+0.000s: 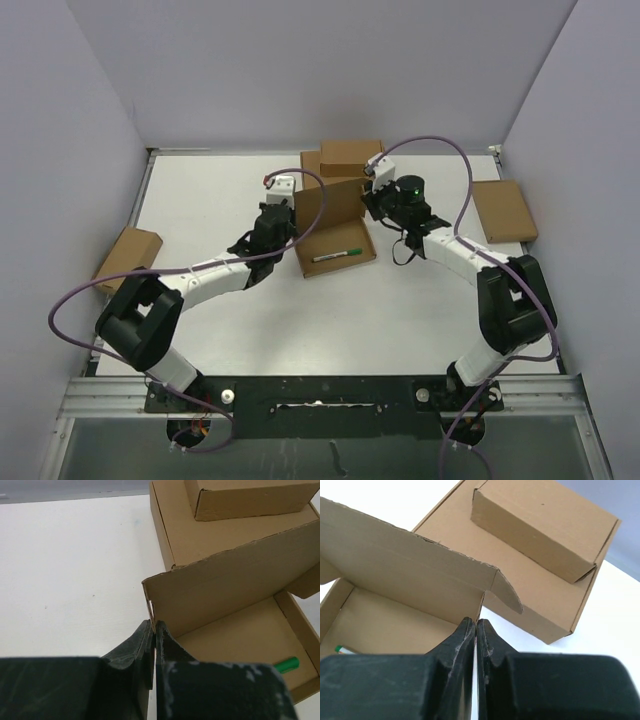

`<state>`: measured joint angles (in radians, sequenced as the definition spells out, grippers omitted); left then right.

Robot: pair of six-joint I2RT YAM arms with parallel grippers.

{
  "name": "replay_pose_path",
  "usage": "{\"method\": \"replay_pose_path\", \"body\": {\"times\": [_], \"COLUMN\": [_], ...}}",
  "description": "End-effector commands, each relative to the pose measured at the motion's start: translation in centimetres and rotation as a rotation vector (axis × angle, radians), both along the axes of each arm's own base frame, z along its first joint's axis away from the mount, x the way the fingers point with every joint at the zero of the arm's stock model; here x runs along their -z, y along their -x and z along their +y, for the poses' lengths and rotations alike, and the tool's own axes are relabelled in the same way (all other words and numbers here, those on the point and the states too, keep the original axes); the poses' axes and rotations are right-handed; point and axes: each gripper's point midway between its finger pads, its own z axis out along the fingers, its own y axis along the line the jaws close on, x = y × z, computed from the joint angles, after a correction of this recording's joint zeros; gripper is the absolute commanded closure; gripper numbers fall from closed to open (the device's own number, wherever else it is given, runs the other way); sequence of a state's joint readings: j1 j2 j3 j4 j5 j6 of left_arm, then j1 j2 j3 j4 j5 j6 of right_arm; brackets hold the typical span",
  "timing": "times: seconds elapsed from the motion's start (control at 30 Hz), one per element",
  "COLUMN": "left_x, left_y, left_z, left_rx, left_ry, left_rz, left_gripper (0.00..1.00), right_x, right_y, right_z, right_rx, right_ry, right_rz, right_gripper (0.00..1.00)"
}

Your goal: Fold the paper box

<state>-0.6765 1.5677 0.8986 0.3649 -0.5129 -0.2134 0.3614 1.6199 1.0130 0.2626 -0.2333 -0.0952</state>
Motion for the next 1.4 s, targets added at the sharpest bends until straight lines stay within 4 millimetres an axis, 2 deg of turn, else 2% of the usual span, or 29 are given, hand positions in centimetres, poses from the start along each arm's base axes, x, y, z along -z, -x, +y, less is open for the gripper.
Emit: {"method": "replay_pose_path", "body": {"times": [0.0, 0.17, 0.3, 0.43, 0.63, 0.77, 0.9, 0.93, 1.2, 1.37], "left_x": [-3.7, -3.4, -3.2, -2.0, -0.4, 0.4, 0.1, 0.9, 1.0, 1.4], "left_y": [-1.3, -1.8, -1.7, -1.1, 0.5, 1.4, 1.9, 2.3, 3.2, 3.9], "left_z": [-3.2, -2.2, -2.6, -2.8, -3.9, -4.0, -4.3, -4.0, -3.5, -3.5], "left_rx": [0.082, 0.034, 0.025, 0.007, 0.015, 0.012, 0.016, 0.017, 0.024, 0.050], "left_ry": [0.139, 0.180, 0.217, 0.238, 0.249, 0.251, 0.260, 0.246, 0.240, 0.234], "left_rz": [-0.126, -0.137, -0.134, -0.120, -0.099, -0.085, -0.084, -0.070, -0.056, -0.043], "left_gripper": [1.00, 1.00, 1.00, 1.00, 1.00, 1.00, 1.00, 1.00, 1.00, 1.00], "right_x": [-4.5, -3.5, -2.9, -1.5, -0.1, 0.1, 0.3, 0.4, 0.4, 1.3], "right_y": [-1.3, -0.6, 0.0, 1.0, 3.2, 4.2, 5.0, 5.1, 5.4, 6.2], "right_z": [3.4, 4.1, 3.6, 3.7, 5.1, 5.5, 5.6, 5.6, 6.3, 6.7], "right_rx": [-0.016, -0.018, 0.022, 0.040, 0.008, 0.000, -0.003, -0.005, -0.002, -0.014], "right_ry": [-0.081, -0.112, -0.133, -0.164, -0.152, -0.144, -0.128, -0.124, -0.099, -0.084], "right_rz": [-0.145, -0.120, -0.089, -0.013, 0.033, 0.055, 0.071, 0.078, 0.101, 0.143], "right_gripper": [1.00, 1.00, 1.00, 1.00, 1.00, 1.00, 1.00, 1.00, 1.00, 1.00]}}
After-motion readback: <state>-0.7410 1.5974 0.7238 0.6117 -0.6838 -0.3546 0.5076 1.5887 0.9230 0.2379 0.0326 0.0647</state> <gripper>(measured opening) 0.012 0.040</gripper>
